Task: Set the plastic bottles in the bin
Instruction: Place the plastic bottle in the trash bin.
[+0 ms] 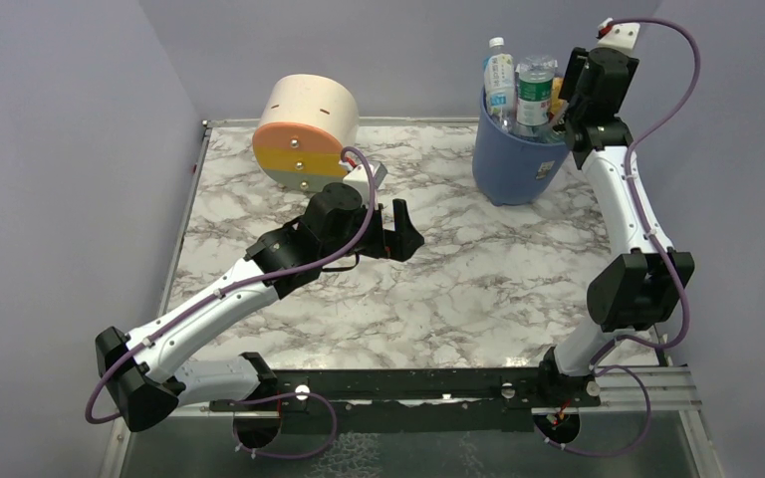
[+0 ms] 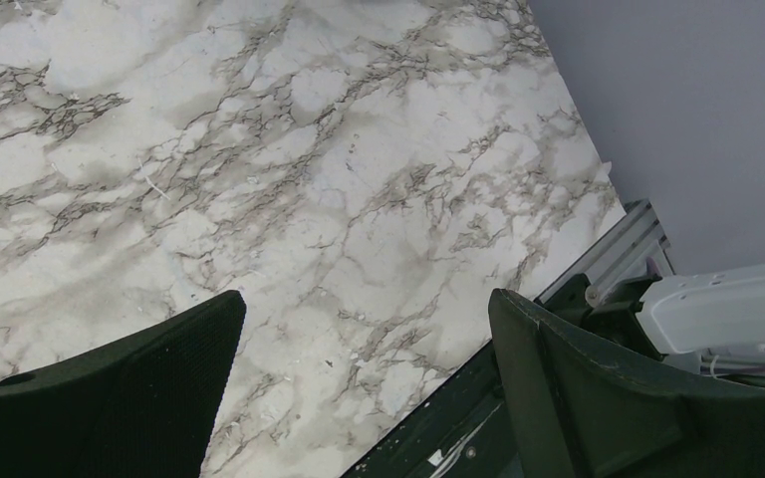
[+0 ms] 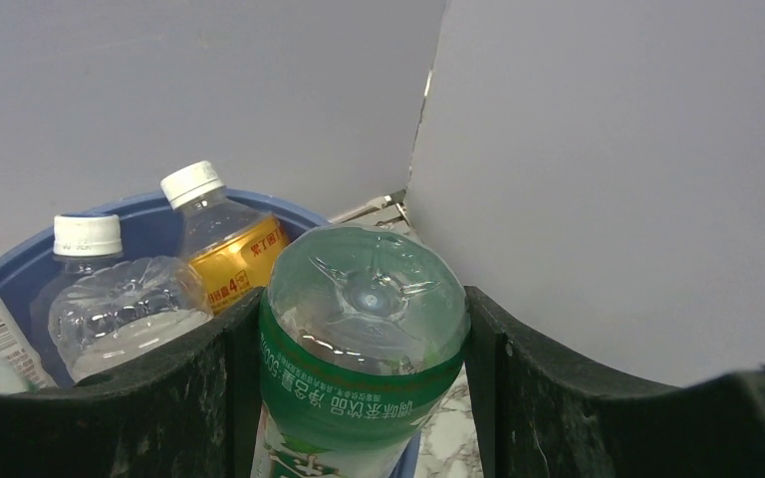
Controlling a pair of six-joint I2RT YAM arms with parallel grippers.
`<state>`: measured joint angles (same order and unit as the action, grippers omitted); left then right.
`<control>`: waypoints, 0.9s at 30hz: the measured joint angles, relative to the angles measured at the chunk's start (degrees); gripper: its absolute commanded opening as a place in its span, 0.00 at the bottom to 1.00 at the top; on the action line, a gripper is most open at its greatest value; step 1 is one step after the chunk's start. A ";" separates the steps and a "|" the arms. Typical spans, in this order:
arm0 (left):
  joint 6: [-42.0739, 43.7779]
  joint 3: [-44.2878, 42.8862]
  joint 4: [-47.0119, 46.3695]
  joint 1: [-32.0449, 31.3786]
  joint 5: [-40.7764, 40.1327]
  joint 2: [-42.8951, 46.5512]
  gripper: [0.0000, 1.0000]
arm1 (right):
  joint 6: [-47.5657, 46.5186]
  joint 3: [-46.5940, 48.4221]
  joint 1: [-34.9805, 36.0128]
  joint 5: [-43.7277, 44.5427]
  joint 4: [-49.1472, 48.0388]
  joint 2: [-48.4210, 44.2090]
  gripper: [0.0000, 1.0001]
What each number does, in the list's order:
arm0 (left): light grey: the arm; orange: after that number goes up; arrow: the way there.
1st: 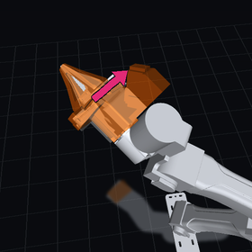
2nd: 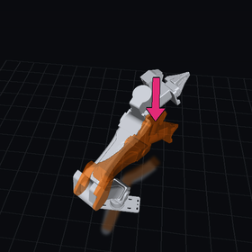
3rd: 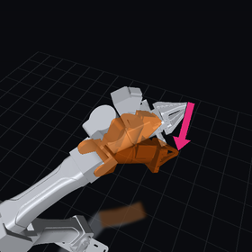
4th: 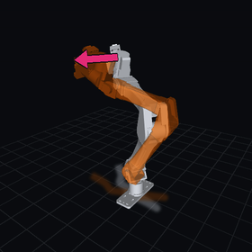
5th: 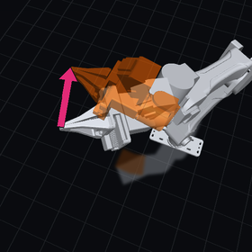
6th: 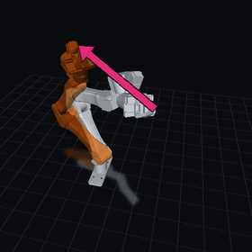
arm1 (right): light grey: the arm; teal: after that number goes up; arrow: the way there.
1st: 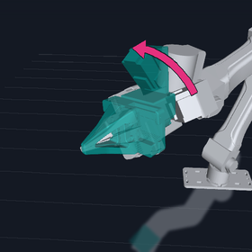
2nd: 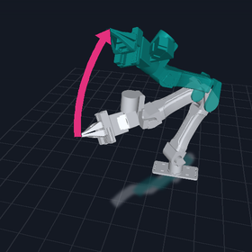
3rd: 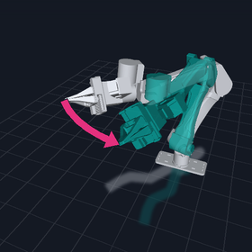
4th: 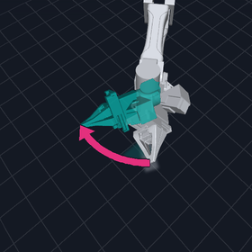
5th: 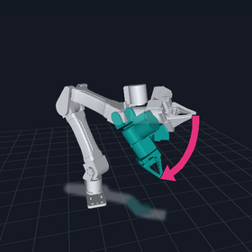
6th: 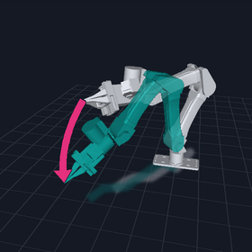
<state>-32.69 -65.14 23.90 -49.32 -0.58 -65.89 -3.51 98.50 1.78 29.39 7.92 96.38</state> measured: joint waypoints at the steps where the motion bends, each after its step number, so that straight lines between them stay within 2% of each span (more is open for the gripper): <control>1: 0.00 0.00 0.00 0.11 0.02 0.02 0.99 | 0.31 -0.26 0.00 -0.26 -0.15 0.02 0.59; 9: -0.02 0.00 0.00 0.20 0.11 0.04 0.99 | 2.23 -1.62 -0.07 -3.54 -0.44 -0.22 0.61; 15: -0.02 0.13 -0.04 0.24 0.11 0.59 0.99 | 3.72 -3.28 -0.42 -4.61 -1.36 -1.29 0.71; 19: -0.02 0.46 -0.15 0.37 0.11 1.18 0.99 | 5.09 -3.23 -0.39 -5.16 -1.27 -1.29 0.85; 27: -0.02 0.46 -0.20 0.52 0.11 1.18 0.99 | 7.26 -1.05 -0.07 -8.31 3.87 -1.31 0.90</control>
<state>-32.71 -64.69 23.70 -48.80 -0.47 -64.71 3.75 97.45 1.72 21.08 11.79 95.07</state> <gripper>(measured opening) 0.990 0.869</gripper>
